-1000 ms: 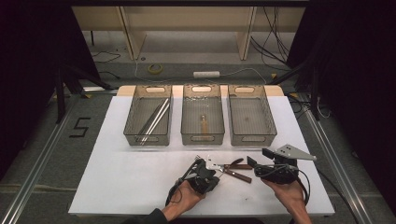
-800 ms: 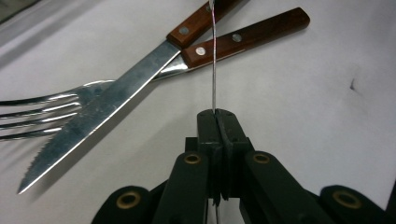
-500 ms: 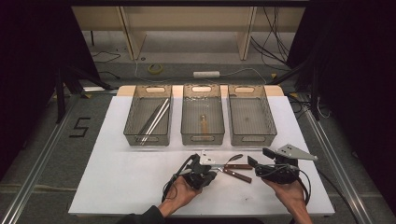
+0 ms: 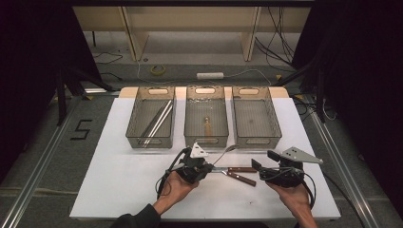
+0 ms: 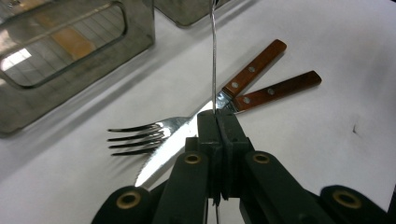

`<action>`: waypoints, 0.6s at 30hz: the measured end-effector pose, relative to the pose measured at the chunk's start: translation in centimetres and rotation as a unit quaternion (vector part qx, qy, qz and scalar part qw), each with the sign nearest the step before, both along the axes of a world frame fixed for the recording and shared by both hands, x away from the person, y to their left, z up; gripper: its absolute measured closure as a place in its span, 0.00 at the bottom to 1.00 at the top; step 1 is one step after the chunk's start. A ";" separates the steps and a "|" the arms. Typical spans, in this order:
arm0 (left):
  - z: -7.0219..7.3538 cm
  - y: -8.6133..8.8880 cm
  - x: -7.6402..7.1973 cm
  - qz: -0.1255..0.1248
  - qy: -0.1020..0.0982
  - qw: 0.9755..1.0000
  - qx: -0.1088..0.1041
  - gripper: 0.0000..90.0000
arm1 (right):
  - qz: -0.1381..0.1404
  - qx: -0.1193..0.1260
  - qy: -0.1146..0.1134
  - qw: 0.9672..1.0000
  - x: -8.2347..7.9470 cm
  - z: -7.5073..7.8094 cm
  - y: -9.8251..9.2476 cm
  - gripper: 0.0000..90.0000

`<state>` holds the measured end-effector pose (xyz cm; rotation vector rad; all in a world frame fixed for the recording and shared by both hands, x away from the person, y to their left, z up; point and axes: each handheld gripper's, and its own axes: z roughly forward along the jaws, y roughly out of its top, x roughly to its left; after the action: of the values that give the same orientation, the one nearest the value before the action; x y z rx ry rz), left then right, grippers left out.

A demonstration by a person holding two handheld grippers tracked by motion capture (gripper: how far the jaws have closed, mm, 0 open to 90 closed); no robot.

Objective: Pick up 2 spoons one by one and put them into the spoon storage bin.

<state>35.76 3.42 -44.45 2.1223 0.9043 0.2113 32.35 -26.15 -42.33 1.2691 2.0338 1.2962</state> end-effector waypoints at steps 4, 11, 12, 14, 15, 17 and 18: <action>0.5 0.6 0.3 0.007 -0.006 1.000 -0.006 0.99 | 0.001 0.005 -0.002 1.000 0.0 0.0 0.0 0.30; 1.1 1.5 0.8 0.018 -0.010 1.000 -0.015 0.99 | 0.002 0.009 -0.003 1.000 -0.1 0.0 0.0 0.28; 1.2 1.6 0.9 0.020 -0.011 1.000 -0.016 0.99 | 0.002 0.010 -0.003 1.000 -0.1 0.1 0.0 0.27; 1.2 1.8 1.0 0.024 -0.013 0.999 -0.017 0.99 | 0.003 0.012 -0.004 1.000 -0.1 0.1 0.1 0.27; 1.3 1.9 1.1 0.025 -0.013 0.999 -0.019 0.99 | 0.003 0.012 -0.004 1.000 -0.1 0.1 0.1 0.27; 1.4 2.1 1.2 0.028 -0.013 0.999 -0.020 0.99 | 0.006 0.014 -0.004 1.000 -0.1 0.1 0.1 0.26; 1.4 2.2 1.3 0.029 -0.015 0.999 -0.020 0.99 | 0.006 0.015 -0.004 1.000 -0.1 0.1 0.1 0.26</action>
<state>37.05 5.59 -43.00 2.0518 0.9456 0.2519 32.26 -26.04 -42.27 1.2644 2.0265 1.3397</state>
